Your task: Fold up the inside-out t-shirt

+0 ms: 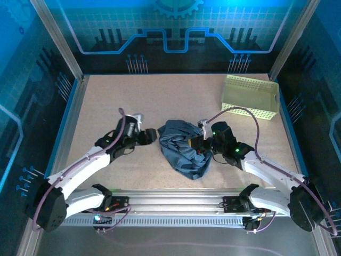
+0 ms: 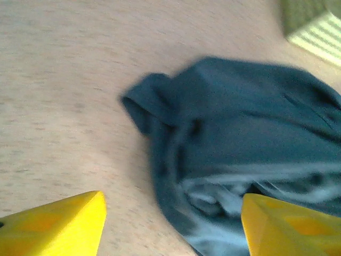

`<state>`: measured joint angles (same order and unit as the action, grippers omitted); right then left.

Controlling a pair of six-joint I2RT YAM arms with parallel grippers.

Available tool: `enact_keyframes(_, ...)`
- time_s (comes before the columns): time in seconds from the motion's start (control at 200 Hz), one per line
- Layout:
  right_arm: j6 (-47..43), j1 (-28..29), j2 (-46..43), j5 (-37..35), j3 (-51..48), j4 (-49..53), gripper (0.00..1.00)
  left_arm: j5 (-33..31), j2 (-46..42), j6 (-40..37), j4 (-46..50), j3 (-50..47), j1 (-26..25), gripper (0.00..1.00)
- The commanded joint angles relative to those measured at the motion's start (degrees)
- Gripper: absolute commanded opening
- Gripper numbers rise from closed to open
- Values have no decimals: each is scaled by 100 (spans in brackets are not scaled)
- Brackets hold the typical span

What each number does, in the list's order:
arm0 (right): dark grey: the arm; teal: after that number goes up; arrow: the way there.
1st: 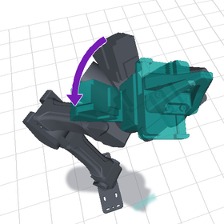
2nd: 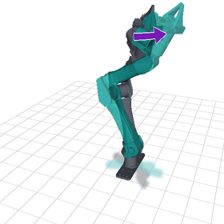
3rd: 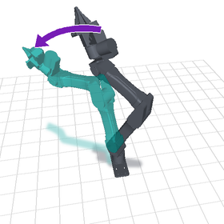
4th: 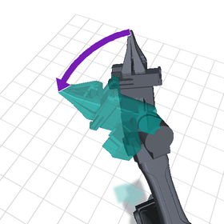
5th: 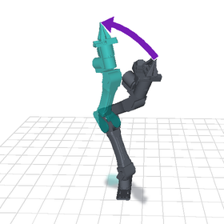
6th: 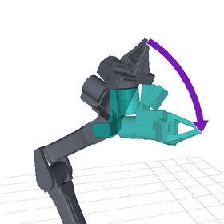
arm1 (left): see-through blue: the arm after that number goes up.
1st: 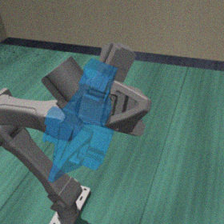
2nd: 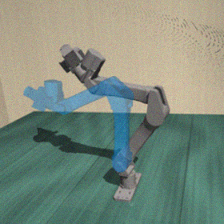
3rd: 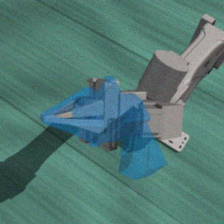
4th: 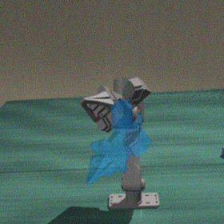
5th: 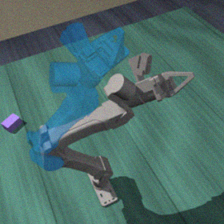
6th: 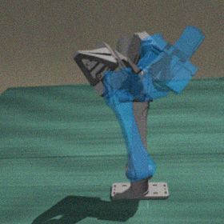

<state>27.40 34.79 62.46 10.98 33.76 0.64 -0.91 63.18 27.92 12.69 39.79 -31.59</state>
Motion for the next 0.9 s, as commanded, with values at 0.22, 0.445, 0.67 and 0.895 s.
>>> enact_keyframes(0.22, -109, 267, -277, -43, 111, -348, 0, -804, 663, -777, -432, 536, -1500, 67)
enact_keyframes(0.445, -92, 369, -357, -83, 60, -354, 0, -1099, 1298, -665, -657, 903, -1534, 69)
enact_keyframes(0.67, -114, 463, -362, -136, 39, -368, 0, -1337, 1611, -664, -673, 1114, -1526, 57)
enact_keyframes(0.895, -106, 483, -365, -392, 73, -241, 0, -1482, 1695, -652, -619, 1185, -1529, 21)
